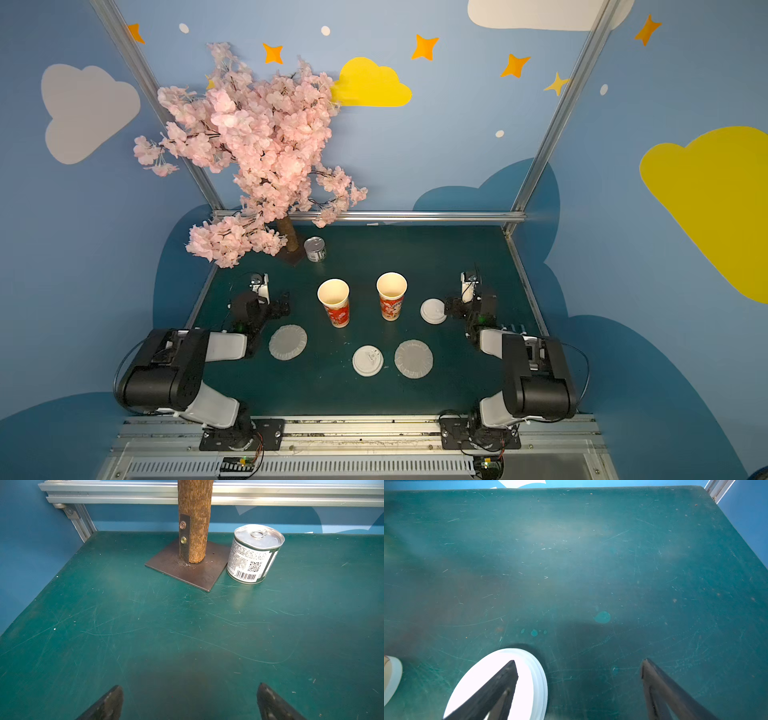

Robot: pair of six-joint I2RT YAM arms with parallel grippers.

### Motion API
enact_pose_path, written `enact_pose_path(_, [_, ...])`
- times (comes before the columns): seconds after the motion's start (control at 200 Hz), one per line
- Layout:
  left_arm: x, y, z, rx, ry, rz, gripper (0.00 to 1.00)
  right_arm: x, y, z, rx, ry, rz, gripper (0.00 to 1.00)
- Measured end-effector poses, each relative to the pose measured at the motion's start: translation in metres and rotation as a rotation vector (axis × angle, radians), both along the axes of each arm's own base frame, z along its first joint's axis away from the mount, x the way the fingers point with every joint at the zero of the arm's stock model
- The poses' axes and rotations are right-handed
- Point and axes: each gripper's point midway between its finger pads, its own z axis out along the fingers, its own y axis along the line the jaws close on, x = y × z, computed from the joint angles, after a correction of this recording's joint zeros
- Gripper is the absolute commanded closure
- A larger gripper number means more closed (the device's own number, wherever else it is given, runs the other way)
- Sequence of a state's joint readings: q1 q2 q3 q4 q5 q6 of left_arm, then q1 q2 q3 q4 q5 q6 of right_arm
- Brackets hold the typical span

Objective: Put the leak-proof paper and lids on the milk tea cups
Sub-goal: Pick up the leak-proof paper from the center of the board.

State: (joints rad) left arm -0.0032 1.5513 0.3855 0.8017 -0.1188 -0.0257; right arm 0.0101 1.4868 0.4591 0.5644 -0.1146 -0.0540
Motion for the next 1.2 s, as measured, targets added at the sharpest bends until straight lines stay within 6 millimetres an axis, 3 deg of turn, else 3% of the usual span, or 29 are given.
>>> enact_pose_path(0.991, [0.000,-0.002,0.003,-0.005,-0.006,-0.011,0.00,0.000,-0.001,0.001,-0.002,-0.002,-0.005,0.08])
enact_pose_path(1.061, [-0.001,-0.001,0.015,-0.005,0.006,-0.008,0.00,0.000,-0.004,0.006,-0.006,-0.003,-0.029,0.08])
enact_pose_path(1.106, [0.001,0.001,0.034,-0.020,0.003,0.016,0.00,0.000,-0.007,0.013,-0.003,0.001,-0.048,0.08])
enact_pose_path(1.202, [0.011,0.009,0.106,-0.104,-0.065,0.100,0.00,0.007,-0.015,0.055,0.008,-0.016,-0.115,0.08])
